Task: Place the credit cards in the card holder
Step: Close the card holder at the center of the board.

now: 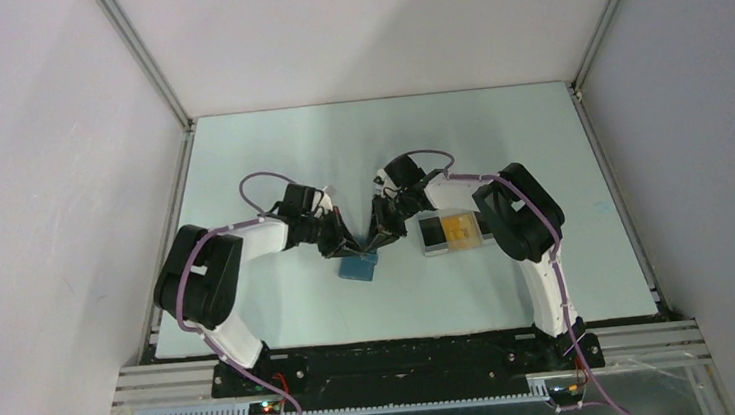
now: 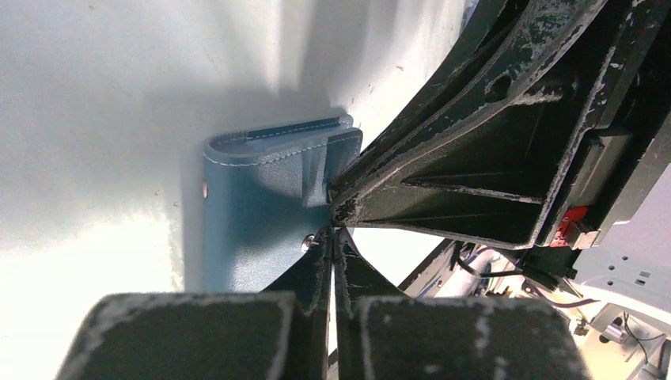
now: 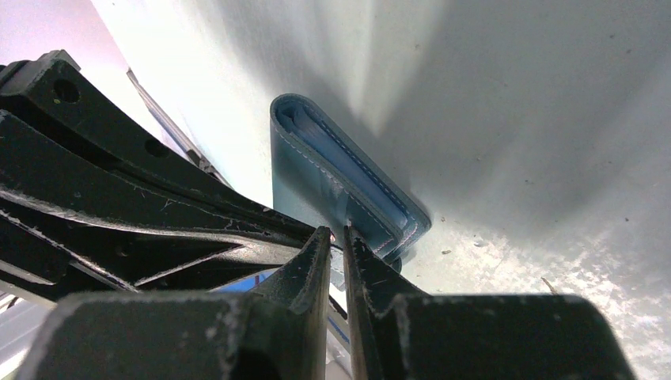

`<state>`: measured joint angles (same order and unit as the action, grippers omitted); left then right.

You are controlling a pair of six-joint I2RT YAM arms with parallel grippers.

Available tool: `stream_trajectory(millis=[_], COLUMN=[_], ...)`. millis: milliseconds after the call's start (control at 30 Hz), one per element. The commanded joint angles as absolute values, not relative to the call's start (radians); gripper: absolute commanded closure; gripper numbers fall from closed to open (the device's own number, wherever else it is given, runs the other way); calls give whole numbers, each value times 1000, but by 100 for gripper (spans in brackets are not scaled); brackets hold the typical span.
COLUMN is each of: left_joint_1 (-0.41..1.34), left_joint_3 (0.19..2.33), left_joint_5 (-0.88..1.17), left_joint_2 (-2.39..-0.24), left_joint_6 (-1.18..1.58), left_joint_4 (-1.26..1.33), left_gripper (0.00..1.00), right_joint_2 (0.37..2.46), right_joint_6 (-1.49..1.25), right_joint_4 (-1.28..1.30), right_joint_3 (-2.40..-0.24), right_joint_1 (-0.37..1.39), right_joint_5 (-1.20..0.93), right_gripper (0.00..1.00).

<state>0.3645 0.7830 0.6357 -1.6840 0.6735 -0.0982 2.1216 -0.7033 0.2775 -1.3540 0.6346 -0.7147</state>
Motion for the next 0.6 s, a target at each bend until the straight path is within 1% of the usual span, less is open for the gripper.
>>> stream_trajectory(millis=[0, 233, 567], left_joint_1=[369, 368, 372], left_joint_3=[828, 856, 872], left_joint_5=[628, 551, 533], left_joint_2=[-1690, -1682, -1718], left_joint_6=[630, 559, 515], left_joint_4=[-123, -196, -201], left_gripper=[100, 100, 100], right_joint_2=[2143, 2127, 2068], right_joint_6=[-683, -667, -628], right_joint_4=[309, 324, 356], right_joint_3=[-1350, -1350, -1350], right_joint_1=[638, 627, 619], right_joint_5=[-696, -686, -683], right_gripper=[84, 82, 76])
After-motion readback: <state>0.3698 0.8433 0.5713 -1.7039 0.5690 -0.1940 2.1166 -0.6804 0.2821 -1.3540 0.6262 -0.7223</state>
